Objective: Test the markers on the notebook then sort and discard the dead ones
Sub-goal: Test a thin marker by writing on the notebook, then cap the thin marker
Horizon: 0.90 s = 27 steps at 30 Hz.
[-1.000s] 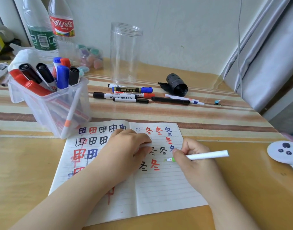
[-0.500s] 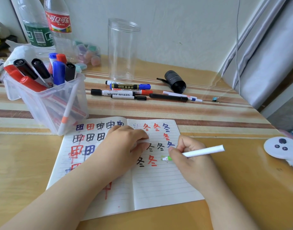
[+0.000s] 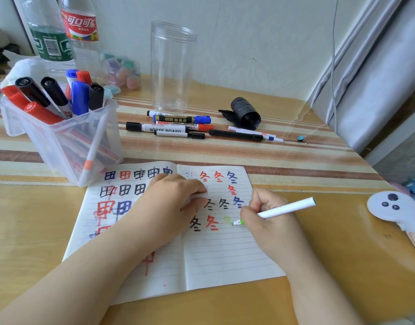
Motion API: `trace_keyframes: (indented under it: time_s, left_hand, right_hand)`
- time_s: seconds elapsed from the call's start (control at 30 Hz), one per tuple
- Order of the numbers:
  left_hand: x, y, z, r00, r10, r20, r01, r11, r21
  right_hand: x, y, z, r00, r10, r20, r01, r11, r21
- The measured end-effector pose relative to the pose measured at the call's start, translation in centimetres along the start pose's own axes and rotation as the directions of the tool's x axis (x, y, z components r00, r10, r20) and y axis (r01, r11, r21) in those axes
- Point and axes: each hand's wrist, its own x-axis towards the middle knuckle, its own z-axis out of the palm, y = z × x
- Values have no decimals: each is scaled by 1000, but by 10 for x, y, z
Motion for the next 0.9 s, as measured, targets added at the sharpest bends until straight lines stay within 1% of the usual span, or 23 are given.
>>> trace_keyframes:
  time_s: [0.07,0.17,0.27,0.33,0.4,0.47,0.53,0.6,0.9]
  left_hand:
    - [-1,0,0,1000,2,-2,-2,1000,-2]
    - [-1,-1,1,1000,10,-4,-10,1000,-14]
    - [-2,-1,1,999,35,-16,-36,999,-21]
    - [-2,1,-1,998,59,-36,-60,998,-26]
    - [-3,5,-5,997,65,-38,-67,995,-74]
    - [-4,9,-6,997,79,-21,-82,987,-141]
    - [-5,12,-6,992,124,-8,-124,977,-174]
    - [-5,13,-6,988,152,0,-149,971,-186]
    - [-5,12,-4,979,205,13,-198,959,-204]
  right_hand:
    - [-1,0,0,1000,5,13,-5,1000,17]
    - [-1,1,0,999,11,30,-11,1000,-2]
    - [-1,2,-1,1000,-7,-13,7,1000,20]
    - [-1,1,-1,997,-42,-68,49,993,107]
    - [-1,-1,0,994,-63,-90,85,960,265]
    - [-1,-5,1,996,-69,-54,86,911,404]
    - [0,-8,2,996,-90,-6,83,881,465]
    - [0,-8,4,994,-106,13,88,884,458]
    - [1,-6,5,994,-107,6,94,893,441]
